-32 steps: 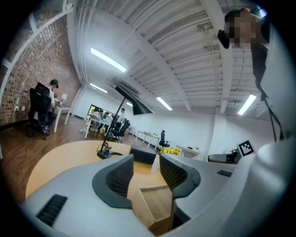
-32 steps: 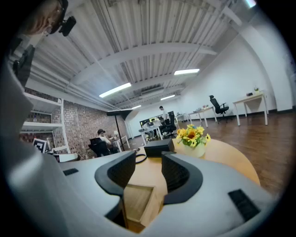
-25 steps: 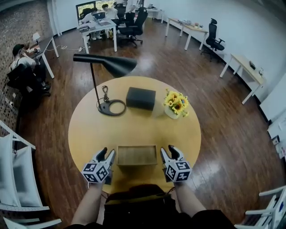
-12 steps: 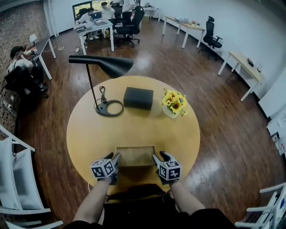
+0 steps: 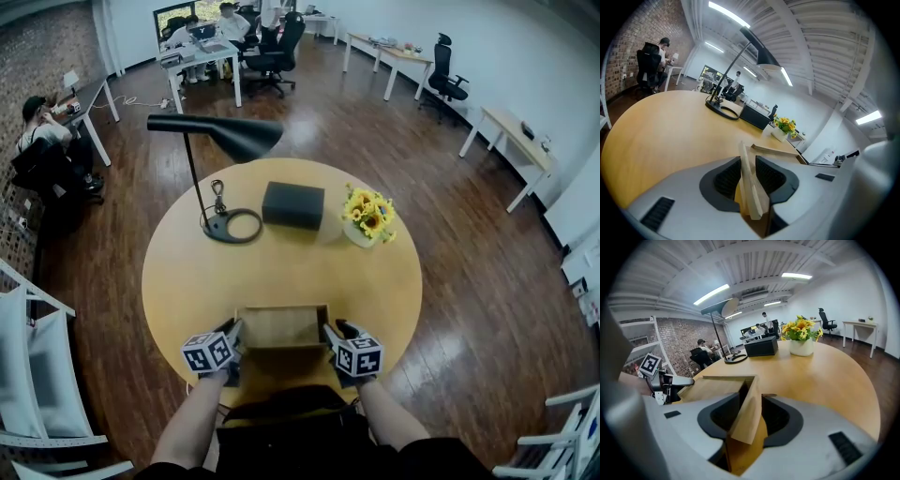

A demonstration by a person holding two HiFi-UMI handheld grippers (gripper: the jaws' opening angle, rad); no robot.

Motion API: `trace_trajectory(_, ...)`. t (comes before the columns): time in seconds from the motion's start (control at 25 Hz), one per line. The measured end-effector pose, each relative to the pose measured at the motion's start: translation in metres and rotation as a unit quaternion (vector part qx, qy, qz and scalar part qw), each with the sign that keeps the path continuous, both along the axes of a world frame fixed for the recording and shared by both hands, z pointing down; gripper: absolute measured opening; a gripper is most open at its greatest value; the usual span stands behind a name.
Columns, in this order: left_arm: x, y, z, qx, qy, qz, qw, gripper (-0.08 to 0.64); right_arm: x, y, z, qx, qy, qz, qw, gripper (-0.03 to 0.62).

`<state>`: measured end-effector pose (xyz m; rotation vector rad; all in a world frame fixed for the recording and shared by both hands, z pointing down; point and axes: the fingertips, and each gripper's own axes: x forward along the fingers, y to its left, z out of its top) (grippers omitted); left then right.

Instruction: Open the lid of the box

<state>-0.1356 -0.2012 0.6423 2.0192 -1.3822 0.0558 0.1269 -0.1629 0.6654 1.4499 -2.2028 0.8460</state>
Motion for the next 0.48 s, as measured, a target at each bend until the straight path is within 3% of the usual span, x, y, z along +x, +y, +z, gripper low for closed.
trace_trajectory(0.48, -0.089, 0.003, -0.001, 0.003, -0.01, -0.071, 0.9974, 0.067, 0.003, 0.001, 0.0, 0.002, -0.015, 0.007, 1.0, 0.149)
